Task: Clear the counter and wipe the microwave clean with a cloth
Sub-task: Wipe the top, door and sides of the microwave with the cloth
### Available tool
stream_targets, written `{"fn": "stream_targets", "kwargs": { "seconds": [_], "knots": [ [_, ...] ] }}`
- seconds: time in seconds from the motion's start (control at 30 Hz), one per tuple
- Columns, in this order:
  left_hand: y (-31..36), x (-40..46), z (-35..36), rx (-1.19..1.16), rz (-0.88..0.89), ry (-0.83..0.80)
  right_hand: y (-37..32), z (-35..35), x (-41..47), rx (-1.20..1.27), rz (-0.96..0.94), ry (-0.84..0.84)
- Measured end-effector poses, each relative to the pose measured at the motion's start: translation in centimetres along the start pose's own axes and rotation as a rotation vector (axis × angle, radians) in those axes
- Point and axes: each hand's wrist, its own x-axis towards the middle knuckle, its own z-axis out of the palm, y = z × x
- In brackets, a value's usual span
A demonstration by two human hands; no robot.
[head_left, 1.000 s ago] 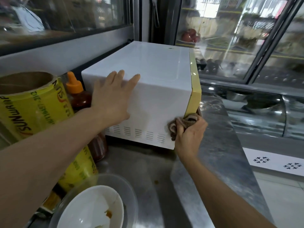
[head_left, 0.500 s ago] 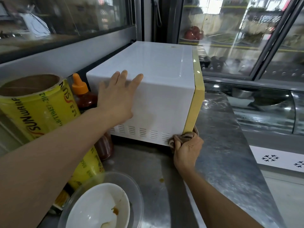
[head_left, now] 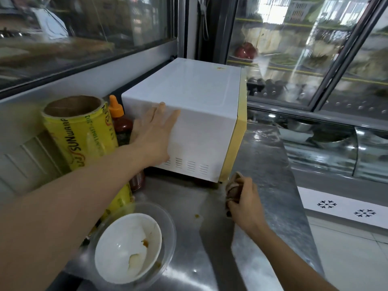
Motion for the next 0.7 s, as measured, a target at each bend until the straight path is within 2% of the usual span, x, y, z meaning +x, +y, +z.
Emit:
{"fn": "stream_targets", "kwargs": {
  "seconds": [0.13,0.27,0.4,0.5,0.6,0.7],
  "knots": [
    [0.3,-4.5,1.3,-0.046,0.016,-0.014,-0.5,-1.2,-1.8,-0.064,-0.087,-0.235],
    [0.3,-7.9,2.7,-0.038,0.043,-0.114,-1.2,0.2,-3.4,-0.076,-0.179,-0.269],
    [0.2,-9.3,3.9,-0.057,0.008,-0.143,-0.5,3.0,-3.5,-0.389,-0.294,-0.450],
    [0.2,-9.4,4.3,-0.049,-0.024,-0.137,0.3,5.6,-3.5,-0.487,-0.354,-0.603],
    [0.7,-9.0,4.6,-0.042,-0.079,-0.130,1.3,7.3,-2.6,-0.528,-0.432,-0.589],
    [1.5,-8.4,5.2,-0.054,-0.149,-0.150,2.7,7.3,-0.3,-0.507,-0.393,-0.459]
  ]
}}
